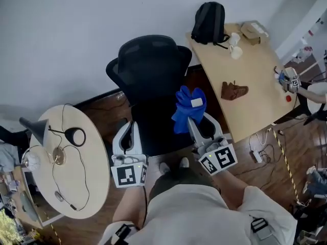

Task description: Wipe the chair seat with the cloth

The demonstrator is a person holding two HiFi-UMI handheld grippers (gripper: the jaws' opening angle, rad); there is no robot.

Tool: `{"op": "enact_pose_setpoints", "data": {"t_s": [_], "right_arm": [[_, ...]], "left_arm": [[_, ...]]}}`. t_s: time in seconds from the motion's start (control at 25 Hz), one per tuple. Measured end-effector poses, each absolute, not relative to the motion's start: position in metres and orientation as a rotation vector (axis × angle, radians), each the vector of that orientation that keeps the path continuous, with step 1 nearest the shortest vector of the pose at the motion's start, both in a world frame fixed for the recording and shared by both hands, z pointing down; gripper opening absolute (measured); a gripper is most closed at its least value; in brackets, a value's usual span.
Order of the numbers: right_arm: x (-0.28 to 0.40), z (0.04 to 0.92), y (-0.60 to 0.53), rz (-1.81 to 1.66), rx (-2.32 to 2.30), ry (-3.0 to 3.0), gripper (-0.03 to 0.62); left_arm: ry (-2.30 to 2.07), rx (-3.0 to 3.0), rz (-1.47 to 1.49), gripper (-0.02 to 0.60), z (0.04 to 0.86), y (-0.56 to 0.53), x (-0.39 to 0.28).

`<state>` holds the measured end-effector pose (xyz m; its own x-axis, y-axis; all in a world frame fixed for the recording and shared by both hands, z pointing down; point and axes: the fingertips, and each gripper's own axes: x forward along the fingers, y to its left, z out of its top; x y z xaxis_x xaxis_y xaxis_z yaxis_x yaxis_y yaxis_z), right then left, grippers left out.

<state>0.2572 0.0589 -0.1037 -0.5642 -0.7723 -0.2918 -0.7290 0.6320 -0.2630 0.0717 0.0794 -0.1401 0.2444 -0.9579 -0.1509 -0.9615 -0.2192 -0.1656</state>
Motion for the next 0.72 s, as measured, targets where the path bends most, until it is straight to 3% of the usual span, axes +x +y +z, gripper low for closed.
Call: {"op": "enact_pose_setpoints", "data": {"t_s": [0.2, 0.56, 0.72], "right_arm": [[0.27, -0.195, 0.099, 0.004, -1.158, 2.412, 0.11], [0.29, -0.174, 0.147, -0.032, -1.094, 2.443, 0.114], [0.311, -0.18, 0.21, 0.012, -1.028, 2.453, 0.115]], "left_arm": [[1.721, -2.251, 0.076, 0.067, -0.209, 0.104, 0.067], [1.673, -2.286, -0.107, 0.067, -0.189, 0.162, 0.101], [1.655, -2.21, 0.053, 0.067, -0.207, 0.227, 0.145]]}}
